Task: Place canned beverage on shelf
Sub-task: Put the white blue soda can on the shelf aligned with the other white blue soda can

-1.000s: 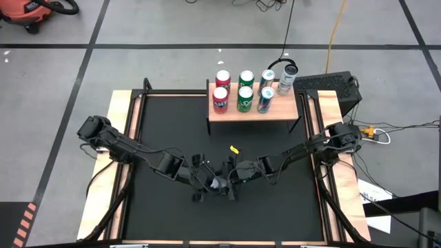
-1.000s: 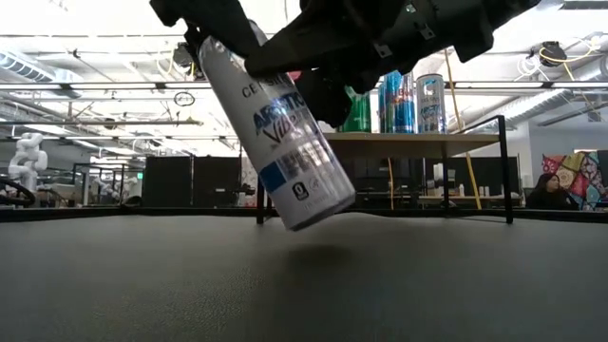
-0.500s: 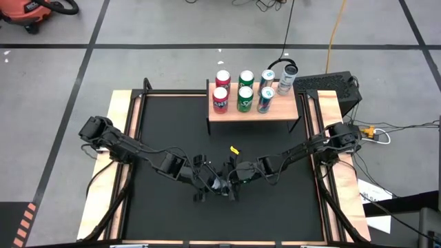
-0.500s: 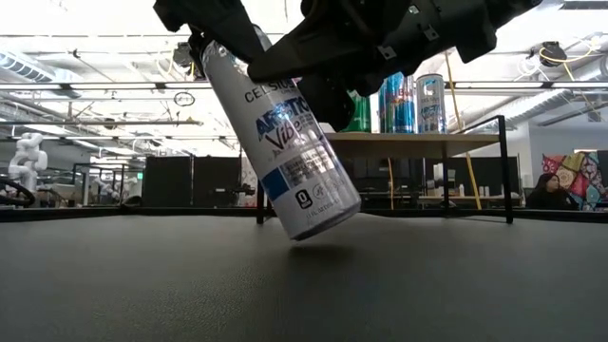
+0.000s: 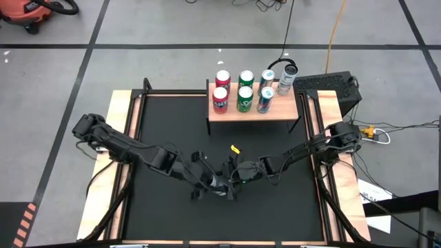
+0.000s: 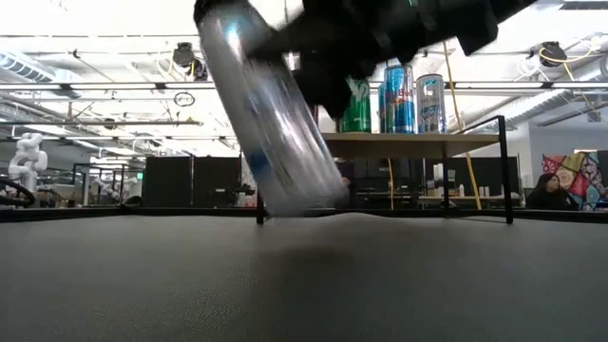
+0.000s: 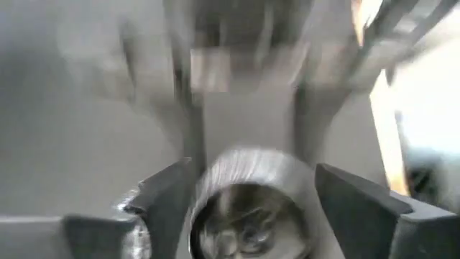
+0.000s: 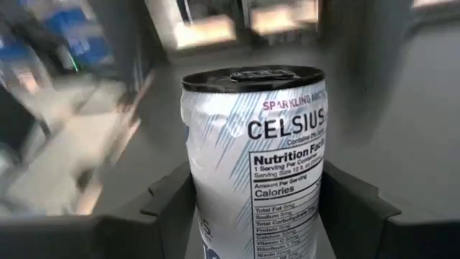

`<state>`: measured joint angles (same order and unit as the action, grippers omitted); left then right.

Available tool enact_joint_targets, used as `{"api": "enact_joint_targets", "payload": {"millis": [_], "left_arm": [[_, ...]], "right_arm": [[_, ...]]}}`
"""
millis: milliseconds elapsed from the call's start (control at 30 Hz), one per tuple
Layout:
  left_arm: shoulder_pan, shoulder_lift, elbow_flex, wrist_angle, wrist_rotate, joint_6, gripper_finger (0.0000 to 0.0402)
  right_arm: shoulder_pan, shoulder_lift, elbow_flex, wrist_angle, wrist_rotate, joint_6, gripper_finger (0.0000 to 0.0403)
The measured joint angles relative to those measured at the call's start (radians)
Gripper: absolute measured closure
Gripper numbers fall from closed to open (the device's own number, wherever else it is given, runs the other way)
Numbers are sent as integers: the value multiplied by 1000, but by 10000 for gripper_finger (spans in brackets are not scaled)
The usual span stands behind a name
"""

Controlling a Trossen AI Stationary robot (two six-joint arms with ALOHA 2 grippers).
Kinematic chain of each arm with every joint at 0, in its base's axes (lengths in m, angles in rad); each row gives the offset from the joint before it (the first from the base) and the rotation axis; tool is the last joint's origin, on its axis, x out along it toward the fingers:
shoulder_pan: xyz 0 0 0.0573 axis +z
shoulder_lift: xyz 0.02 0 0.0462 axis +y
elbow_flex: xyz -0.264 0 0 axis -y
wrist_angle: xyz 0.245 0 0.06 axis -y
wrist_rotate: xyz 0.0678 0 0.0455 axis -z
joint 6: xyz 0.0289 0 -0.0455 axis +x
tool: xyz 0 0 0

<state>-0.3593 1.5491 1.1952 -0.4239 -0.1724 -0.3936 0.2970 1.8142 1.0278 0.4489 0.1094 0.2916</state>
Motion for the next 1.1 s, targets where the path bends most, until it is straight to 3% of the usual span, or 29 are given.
{"api": "enact_joint_targets", "payload": {"millis": [200,400,600,767,933,1100], "left_arm": [[1,-76,4,27,-16,1,44],[-26,-212,5,-64,-330,7,21],[-98,-277,-23,-66,-520,10,20],[-143,-268,-61,-76,-588,9,20],[-150,-262,-128,-35,-606,8,20],[-128,-264,-174,-23,-633,-24,20]], "right_arm": [[20,6,-9,-29,53,-20,172],[79,-55,-63,-4,212,-113,173],[105,-297,-272,160,363,-175,171],[89,-548,-498,275,468,-246,172],[84,-824,-600,205,613,-354,170],[65,-1066,-619,57,735,-443,169]]}}
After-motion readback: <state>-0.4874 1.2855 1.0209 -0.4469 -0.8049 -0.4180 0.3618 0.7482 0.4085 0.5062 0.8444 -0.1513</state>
